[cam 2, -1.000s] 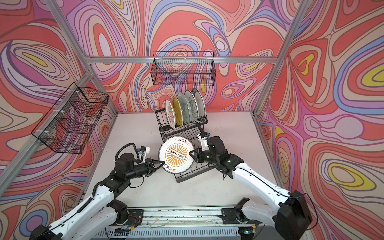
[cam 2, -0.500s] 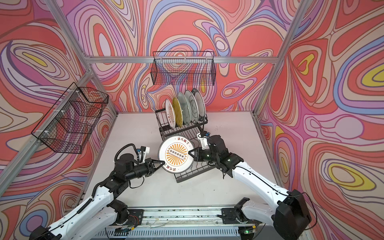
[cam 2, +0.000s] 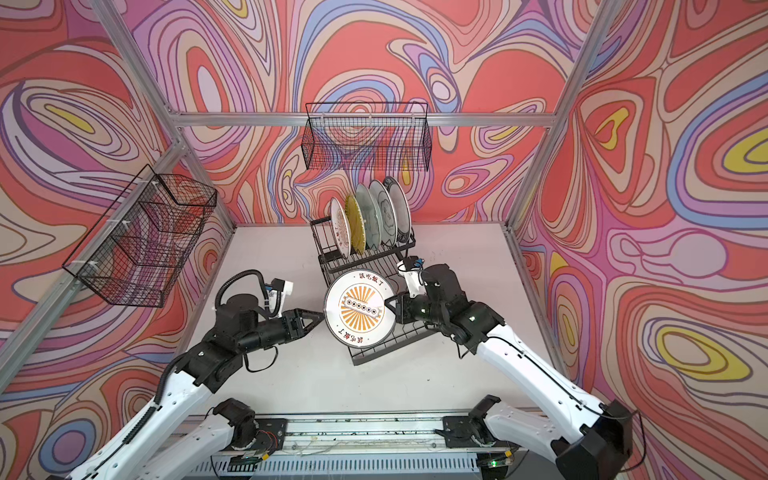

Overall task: Load the plates into the dish rack
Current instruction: 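Carry the plate with the right gripper to the rack while the left withdraws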

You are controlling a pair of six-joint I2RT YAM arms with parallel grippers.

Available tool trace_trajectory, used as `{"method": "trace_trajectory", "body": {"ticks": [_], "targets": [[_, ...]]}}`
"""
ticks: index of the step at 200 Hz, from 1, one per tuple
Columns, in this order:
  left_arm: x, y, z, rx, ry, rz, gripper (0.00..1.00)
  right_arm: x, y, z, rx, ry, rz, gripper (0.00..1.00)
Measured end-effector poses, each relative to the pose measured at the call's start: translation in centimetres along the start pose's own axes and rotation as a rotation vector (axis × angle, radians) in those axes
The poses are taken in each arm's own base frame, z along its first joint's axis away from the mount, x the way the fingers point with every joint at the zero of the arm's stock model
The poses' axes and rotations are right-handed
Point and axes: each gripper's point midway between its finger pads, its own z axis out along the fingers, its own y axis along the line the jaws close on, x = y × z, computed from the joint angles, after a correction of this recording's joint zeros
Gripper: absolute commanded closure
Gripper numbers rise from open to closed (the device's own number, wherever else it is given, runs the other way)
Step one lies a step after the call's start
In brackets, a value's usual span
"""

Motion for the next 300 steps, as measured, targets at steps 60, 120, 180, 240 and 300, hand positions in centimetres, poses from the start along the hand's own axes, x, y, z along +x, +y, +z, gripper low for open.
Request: {"method": "trace_trajectory", "body": {"ticks": [60,120,180,240,300], "targets": [[-0.5,2.2,-3.2,-0.219,-0.047,0.065,0.55,-3.9,3.7,-2.9,-0.053,-0.027,-0.186,1.00],[0.0,3.9,-4.4,-0.325,-0.040,0.073,0.54,-8.7,6.7,-4.5,-0.093,-0.132,-0.303,1.00],[-0.1,4.2,-5.0,-0.354,-0.048,0.079,0.55,-15.2,7.8,-3.8,-0.023,-0.274,-0.355,1.00],[-0.2,4.3,-5.6,-0.366,-0.069,0.083,0.55,-19.4,8.2,-3.7,0.157,-0.463,-0.364,1.00],[-0.1,4.4,-5.6,-0.369,-0.069,0.079,0.55,-21.8,11.2,-2.6,0.306,-0.600,-0.411,1.00]]}}
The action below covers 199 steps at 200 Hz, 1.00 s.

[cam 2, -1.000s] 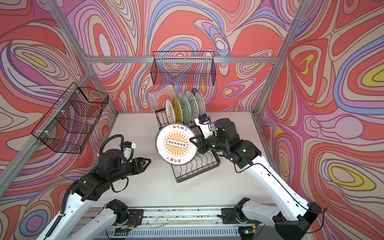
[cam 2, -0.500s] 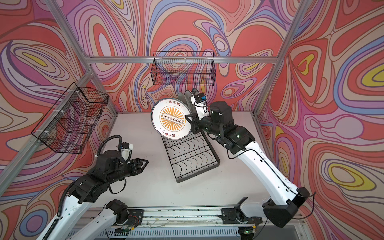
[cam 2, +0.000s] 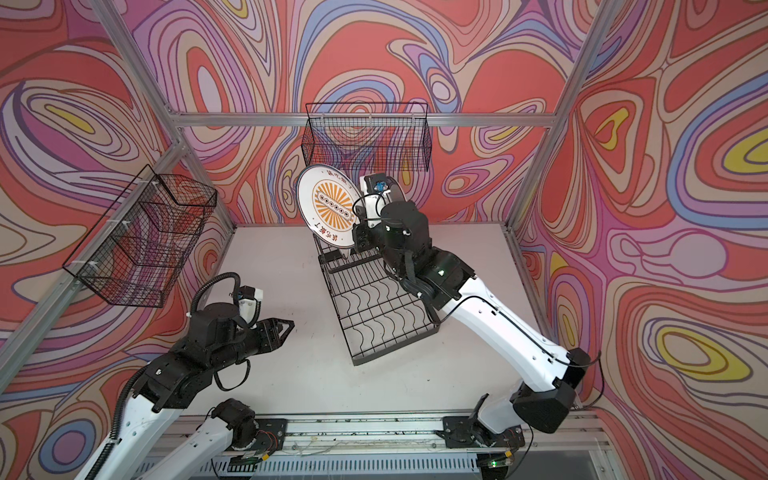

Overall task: Load the plates into the dish rack
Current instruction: 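Carry the plate with the right gripper to the rack while the left withdraws, then lower the sunburst plate with the right gripper into the rack slot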

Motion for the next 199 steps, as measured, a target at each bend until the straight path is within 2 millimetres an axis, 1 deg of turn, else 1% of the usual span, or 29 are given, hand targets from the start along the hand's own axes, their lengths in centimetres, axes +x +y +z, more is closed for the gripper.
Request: {"method": "trace_trajectory", "body": {"ticks": [32,84,121,162,199], "targets": [[0.1,0.1,0.1,-0.003,0.003,-0.004,0.55,-0.3,1.0,0.8,0.111,-0.041,-0.041,1.00],[0.0,0.2,-0.3,0.000,-0.014,-0.002,0.56,0.4,1.9,2.2,0.260,-0.056,-0.071,1.00],[0.0,0.2,-0.6,0.002,-0.024,-0.002,0.55,1.7,2.4,3.1,0.340,-0.041,-0.089,1.00],[0.3,0.4,-1.0,0.007,-0.029,-0.008,0.56,3.3,3.2,4.0,0.381,-0.016,-0.121,1.00],[0.8,0.7,-0.7,0.003,-0.015,-0.022,0.55,4.4,3.5,4.6,0.409,-0.001,-0.138,1.00]]}}
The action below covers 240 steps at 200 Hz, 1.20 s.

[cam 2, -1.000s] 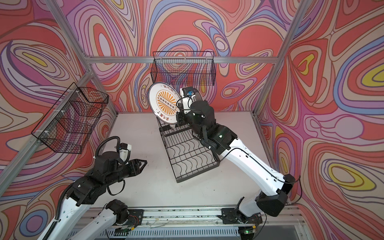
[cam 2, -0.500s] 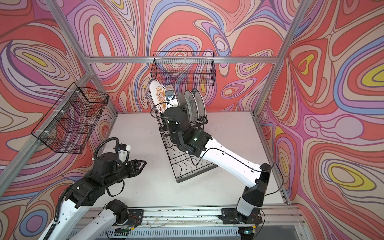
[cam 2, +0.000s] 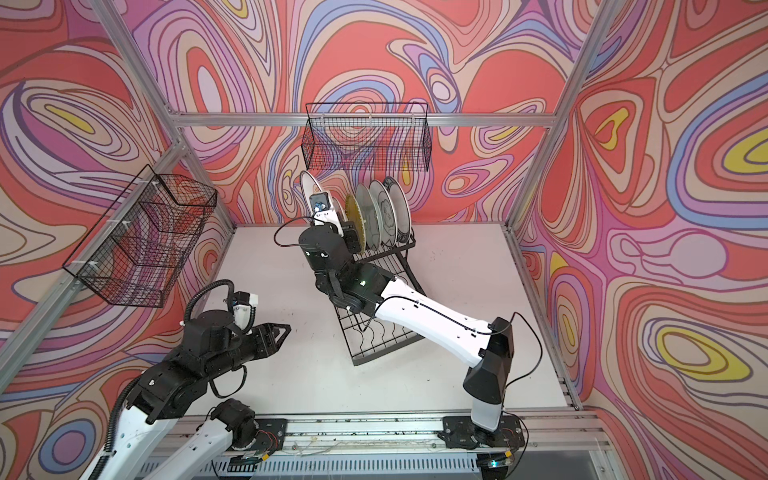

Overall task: Load the plates into the dish rack
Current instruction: 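Lower the sunburst plate with the right gripper into the rack slot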

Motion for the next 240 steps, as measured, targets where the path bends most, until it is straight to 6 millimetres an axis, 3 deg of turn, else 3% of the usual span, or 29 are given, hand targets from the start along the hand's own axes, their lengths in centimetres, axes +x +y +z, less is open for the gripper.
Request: {"method": "trace_trajectory", "body": {"ticks": [60,116,206,240], "targets": [[1.1,0.2,0.7,0.013,0.039,-0.021,0.56,1.3,0.6,0.7,0.035,0.017,-0.017,1.00],[1.3,0.1,0.5,0.029,0.039,-0.023,0.55,3.8,1.9,1.7,0.055,0.054,-0.067,1.00],[1.4,0.0,0.6,0.035,0.045,-0.023,0.55,4.0,1.9,1.9,0.081,0.062,-0.052,1.00],[1.4,-0.1,0.6,0.040,0.048,-0.023,0.55,5.0,2.5,2.4,0.093,0.080,-0.059,1.00]]}}
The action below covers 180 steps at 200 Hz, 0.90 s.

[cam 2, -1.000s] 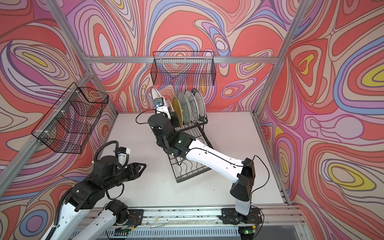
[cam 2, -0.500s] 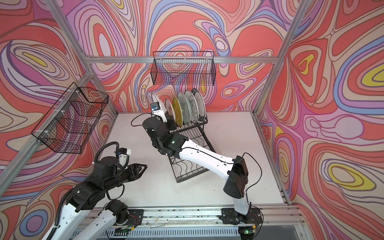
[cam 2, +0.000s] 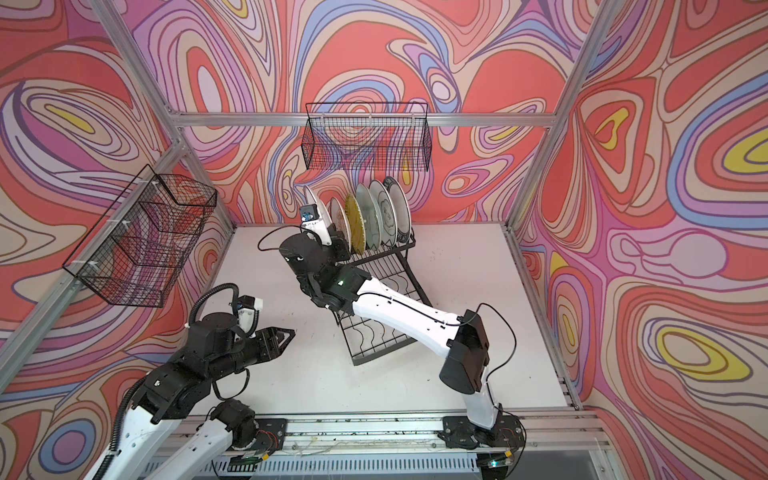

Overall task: Load the plates into the dish rack
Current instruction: 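Lower the sunburst plate with the right gripper into the rack slot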

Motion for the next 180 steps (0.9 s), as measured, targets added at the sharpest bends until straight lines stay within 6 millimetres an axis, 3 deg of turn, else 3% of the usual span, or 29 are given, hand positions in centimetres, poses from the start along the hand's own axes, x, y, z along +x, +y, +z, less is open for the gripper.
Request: {"method": "trace_trajectory", "body": {"ticks": [180], "targets": [[0.0,0.0,0.0,0.001,0.001,0.000,0.55,2.1,0.8,0.5,0.066,0.020,-0.002,1.00]]}}
